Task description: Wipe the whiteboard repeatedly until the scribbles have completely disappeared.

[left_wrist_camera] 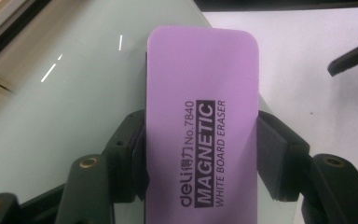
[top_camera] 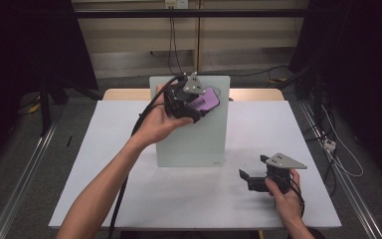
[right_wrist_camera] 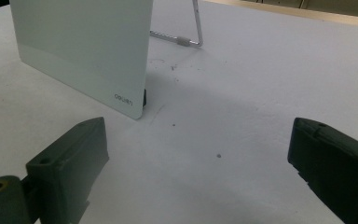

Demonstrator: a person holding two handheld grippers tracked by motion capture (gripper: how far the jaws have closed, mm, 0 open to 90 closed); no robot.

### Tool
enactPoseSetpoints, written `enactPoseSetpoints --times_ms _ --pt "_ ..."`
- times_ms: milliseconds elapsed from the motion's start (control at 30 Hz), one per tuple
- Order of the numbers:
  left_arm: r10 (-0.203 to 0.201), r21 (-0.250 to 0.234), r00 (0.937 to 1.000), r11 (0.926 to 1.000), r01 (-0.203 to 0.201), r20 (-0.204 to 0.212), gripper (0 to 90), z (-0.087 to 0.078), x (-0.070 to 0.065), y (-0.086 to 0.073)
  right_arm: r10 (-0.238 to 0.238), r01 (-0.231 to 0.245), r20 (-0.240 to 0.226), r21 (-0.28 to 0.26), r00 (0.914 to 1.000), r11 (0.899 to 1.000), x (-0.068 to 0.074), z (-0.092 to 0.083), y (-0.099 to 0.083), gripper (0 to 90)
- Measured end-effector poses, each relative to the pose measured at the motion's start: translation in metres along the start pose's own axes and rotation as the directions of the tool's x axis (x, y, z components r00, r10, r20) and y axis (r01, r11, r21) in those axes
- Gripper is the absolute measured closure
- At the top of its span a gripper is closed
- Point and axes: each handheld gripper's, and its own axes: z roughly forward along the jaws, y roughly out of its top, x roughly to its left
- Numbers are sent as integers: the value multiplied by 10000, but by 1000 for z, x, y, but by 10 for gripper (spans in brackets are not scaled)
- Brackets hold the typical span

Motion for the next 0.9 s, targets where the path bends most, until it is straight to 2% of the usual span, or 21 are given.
enactPoseSetpoints --times_ms 200,367,433,533,633,767,867,900 --pt "-62 -279 9991 9996 51 -415 409 -8 11 15 -13 12 -99 -29 10000 10000 0 -1 0 50" --pt "185 -116 9992 9998 -189 -354 409 0 2 16 -5 4 -103 -75 9999 10000 0 -2 0 49" --pt "570 209 9977 9982 -562 -376 409 5 -5 15 -12 10 -163 -94 9999 10000 0 -2 0 48" --pt "793 448 9966 9959 -782 -213 409 13 -15 10 -43 40 -257 -136 9997 9999 1 -2 0 46" --pt "741 548 9972 9957 -747 118 409 21 -23 4 -34 30 -256 -134 9997 9999 0 -2 0 46" --pt "968 792 9944 9918 -998 412 409 31 -32 1 -54 50 -259 -151 9997 9999 1 -2 0 46" --pt "724 616 9959 9952 -758 549 409 33 -31 2 -57 54 -253 -139 9997 9999 1 -2 0 46" --pt "537 497 9966 9971 -568 619 409 33 -30 3 -83 79 -248 -155 9997 9998 1 -2 0 46"
